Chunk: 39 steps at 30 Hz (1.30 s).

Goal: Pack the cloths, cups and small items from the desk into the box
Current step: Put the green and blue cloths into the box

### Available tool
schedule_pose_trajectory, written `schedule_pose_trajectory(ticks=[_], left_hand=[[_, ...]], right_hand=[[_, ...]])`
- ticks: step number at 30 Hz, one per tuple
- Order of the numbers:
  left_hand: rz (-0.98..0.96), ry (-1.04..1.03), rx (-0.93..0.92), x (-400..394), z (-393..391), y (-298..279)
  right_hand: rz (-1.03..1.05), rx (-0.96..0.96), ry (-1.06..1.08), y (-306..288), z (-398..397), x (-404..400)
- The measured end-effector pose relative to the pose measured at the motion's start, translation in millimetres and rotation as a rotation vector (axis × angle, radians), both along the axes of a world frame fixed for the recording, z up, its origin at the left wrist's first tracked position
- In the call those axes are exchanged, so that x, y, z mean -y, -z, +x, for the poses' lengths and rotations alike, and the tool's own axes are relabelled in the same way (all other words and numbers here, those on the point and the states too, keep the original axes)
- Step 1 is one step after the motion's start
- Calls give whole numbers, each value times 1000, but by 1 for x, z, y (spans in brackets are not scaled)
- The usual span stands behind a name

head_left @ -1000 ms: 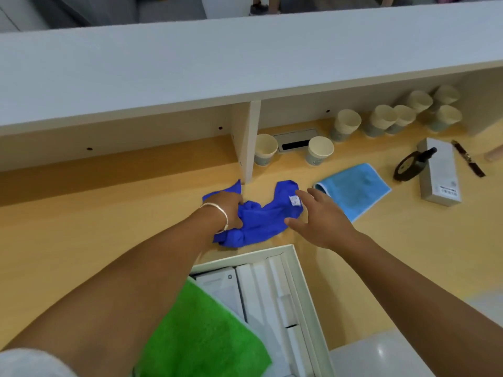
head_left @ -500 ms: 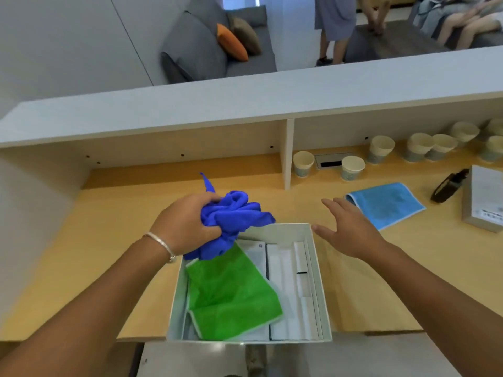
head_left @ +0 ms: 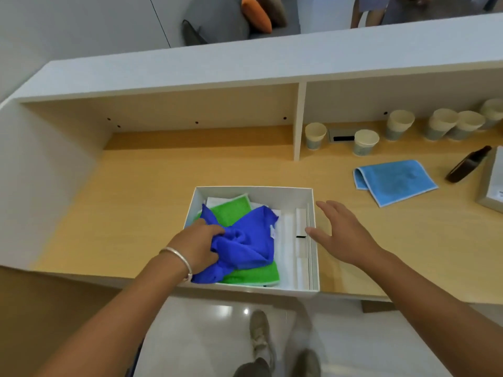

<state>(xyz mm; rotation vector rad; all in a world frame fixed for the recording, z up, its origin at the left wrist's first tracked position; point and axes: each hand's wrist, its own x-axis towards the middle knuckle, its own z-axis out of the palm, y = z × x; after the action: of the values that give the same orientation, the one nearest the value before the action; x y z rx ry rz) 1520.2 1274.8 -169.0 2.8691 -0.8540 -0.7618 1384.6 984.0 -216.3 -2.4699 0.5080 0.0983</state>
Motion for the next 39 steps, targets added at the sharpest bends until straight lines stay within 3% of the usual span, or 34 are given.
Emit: schedule_pose_trajectory(ticks=[6,9,11,13,15,16,18,20,25,39], left_hand=[[-90,1,46,21,3,52],[-76,42,44,20,6,51],[-184,10,26,8,7,37],[-370,-64,175,-11,9,21],[-435,-175,299,-35,19,16],[-411,-236,242,-46,26,15],[-393,-309,-76,-59,36,16],[-449,-257,-293,-60,36,20],[-468,-235,-194,-46,34,33],[-478,-167,-256,98,-30,33]], right_hand=[[-60,45,-33,6,1,-14],[-177,4,-20,2,5,-18],[-261,-33,7,-4,5,-21],[-330,-71,22,-7,4,-25],[-394,-73,10,-8,3,-28],[-422,-65,-6,-9,4,-29],[-465,-64,-51,-10,5,-28],[-490,-81,-87,-10,5,-26],[-481,-104,-102,-4,2,-15],[-343,-18,-18,-4,-80,123]])
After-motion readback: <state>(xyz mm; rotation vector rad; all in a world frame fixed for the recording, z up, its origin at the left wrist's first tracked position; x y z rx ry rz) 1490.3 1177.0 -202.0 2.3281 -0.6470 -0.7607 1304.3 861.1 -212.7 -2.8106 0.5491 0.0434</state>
